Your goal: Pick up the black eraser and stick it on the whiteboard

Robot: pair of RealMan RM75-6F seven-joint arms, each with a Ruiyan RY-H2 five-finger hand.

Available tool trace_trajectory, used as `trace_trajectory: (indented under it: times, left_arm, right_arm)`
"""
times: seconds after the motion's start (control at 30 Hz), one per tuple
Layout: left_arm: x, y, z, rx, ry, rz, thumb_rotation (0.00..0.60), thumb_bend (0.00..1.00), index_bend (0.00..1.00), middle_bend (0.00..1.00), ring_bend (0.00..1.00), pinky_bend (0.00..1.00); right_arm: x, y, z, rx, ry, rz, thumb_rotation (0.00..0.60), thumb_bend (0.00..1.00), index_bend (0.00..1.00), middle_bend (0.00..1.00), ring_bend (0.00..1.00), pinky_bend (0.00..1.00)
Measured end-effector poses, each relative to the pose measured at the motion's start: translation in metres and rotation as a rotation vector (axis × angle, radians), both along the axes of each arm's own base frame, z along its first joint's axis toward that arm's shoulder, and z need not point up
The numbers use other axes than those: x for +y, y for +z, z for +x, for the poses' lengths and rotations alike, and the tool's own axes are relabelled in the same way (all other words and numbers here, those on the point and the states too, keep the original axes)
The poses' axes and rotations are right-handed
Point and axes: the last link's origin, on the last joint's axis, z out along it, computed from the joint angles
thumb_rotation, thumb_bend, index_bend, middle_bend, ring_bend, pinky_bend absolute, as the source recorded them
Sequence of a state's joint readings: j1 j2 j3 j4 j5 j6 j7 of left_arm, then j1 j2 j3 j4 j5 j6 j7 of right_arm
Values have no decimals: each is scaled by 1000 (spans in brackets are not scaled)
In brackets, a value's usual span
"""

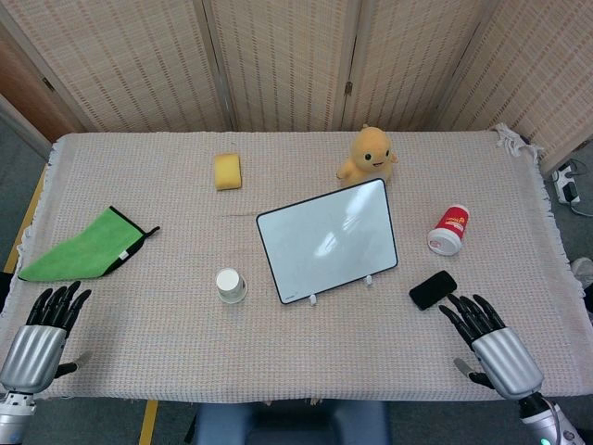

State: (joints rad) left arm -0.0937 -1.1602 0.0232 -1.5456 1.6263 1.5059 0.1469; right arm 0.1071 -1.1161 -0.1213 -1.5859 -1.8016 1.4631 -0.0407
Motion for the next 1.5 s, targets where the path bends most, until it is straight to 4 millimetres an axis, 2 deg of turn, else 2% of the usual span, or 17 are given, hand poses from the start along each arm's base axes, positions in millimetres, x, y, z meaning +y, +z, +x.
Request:
trace_trajectory:
  times: [0.17,0.37,0.57,0.9,1.07,1.5]
  left_arm:
    - [1,-1,0,3,-1,-6,600,170,0,0,0,0]
    - [6,-3,-1,7,8,-15,600,169,0,0,0,0]
    - [7,-4,-1,15,11,-14,600,170,0,0,0,0]
    - [7,-5,-1,14,16,-15,600,169,0,0,0,0]
    - [8,-5,-2,15,16,-17,600,169,0,0,0,0]
    - [10,-6,-3,19,25,-19,600,178,0,0,0,0]
  right_arm:
    - [-3,1,-2,21,-15,-29,600,304,0,0,0,0]
    - [-18,4,-9,71,-66,-69,600,303,2,0,0,0]
    - [-47,-1,-9,211,-52,-58,600,304,132,0,0,0]
    - [-97,-24,-1,416,-79,-6,600,303,155,0,0,0]
    - [-110,-38,-3,438,-113,28,600,303,160,0,0,0]
    - [-138,-63,-20,458,-167,58,600,304,265,0,5,0]
